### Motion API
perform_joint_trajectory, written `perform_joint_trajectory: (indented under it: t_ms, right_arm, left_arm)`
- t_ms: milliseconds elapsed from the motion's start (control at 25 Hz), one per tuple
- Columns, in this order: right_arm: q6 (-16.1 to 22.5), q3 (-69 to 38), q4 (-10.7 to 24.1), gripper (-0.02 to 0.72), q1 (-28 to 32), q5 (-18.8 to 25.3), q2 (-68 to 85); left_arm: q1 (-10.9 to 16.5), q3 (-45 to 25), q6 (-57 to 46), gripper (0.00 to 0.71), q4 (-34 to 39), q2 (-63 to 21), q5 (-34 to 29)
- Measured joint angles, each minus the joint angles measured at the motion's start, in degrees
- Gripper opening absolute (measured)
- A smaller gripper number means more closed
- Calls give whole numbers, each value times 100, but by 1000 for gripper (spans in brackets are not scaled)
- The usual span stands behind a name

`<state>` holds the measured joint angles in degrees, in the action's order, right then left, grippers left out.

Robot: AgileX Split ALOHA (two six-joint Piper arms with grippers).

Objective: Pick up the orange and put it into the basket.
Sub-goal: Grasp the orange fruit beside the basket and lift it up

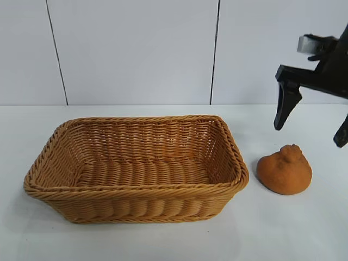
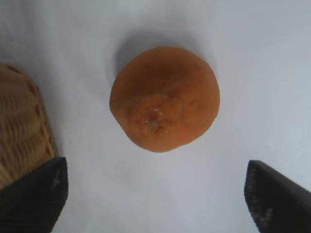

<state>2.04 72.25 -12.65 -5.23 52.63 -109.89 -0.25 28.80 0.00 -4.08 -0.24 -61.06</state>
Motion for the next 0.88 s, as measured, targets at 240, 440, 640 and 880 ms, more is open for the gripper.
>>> perform_joint_trajectory:
  t_ms: [240, 440, 640, 880]
  right_arm:
    - [0, -6, -5, 661, 0, -425, -724]
    - [0, -10, -5, 334, 0, -476, -742]
    - [-55, -10, 13, 34, 0, -469, -456]
    - [-152, -10, 76, 34, 0, -304, 377]
  left_arm:
    - [0, 0, 0, 673, 0, 0, 0]
    - [0, 0, 0, 673, 0, 0, 0]
    - [0, 0, 0, 673, 0, 0, 0]
    - [0, 0, 0, 673, 0, 0, 0]
